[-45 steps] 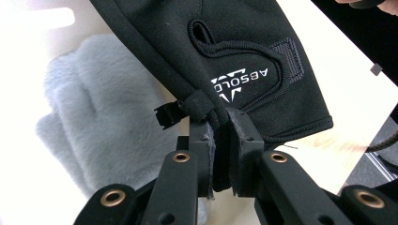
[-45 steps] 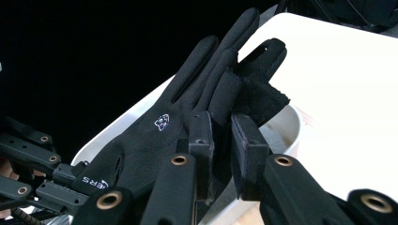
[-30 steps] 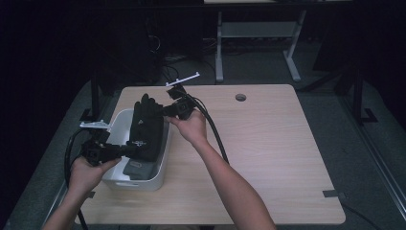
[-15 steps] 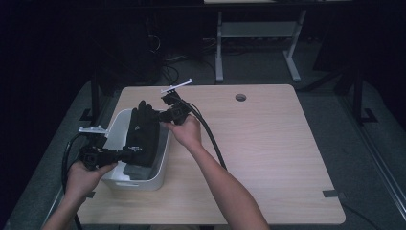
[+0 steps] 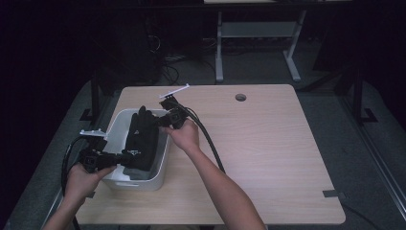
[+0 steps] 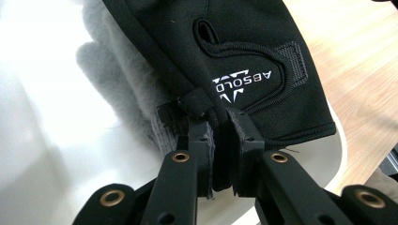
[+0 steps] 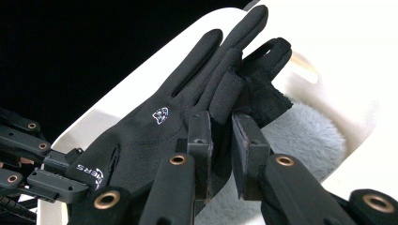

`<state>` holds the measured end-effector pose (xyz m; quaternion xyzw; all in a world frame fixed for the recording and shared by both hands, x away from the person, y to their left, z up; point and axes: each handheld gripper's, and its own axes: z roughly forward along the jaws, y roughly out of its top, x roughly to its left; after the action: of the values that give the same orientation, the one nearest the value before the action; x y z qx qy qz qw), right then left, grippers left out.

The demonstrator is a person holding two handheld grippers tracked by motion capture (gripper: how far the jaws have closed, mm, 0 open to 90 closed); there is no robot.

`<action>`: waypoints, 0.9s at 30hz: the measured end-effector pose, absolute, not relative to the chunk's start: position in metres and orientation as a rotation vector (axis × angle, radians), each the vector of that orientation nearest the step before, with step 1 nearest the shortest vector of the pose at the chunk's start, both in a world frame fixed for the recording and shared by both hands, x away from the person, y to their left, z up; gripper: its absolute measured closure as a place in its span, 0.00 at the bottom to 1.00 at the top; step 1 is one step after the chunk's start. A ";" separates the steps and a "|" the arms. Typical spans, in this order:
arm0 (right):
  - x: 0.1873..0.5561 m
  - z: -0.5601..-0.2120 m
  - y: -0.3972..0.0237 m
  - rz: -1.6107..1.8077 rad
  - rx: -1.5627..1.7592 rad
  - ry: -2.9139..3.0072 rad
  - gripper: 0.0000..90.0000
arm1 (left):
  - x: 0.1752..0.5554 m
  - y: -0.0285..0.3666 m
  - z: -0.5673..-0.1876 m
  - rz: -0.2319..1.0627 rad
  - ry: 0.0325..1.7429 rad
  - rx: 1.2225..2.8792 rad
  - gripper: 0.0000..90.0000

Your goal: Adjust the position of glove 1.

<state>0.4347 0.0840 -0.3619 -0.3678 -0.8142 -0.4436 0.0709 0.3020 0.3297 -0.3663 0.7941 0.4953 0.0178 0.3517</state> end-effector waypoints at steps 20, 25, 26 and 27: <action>0.439 -0.371 0.083 -1.260 -1.111 -2.509 0.66 | 0.306 0.333 -0.368 0.065 1.332 2.057 0.69; 0.438 -0.367 0.078 -1.274 -1.115 -2.494 0.62 | 0.307 0.337 -0.364 0.087 1.341 2.031 0.66; 0.438 -0.365 0.077 -1.275 -1.117 -2.500 0.61 | 0.307 0.338 -0.364 0.090 1.337 2.034 0.65; 0.438 -0.364 0.076 -1.273 -1.121 -2.500 0.61 | 0.307 0.338 -0.363 0.095 1.339 2.029 0.65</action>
<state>0.4381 0.0761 -0.3644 -0.3704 -0.8261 -0.4205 0.0602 0.3072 0.3382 -0.3629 0.7822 0.5161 0.0366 0.3472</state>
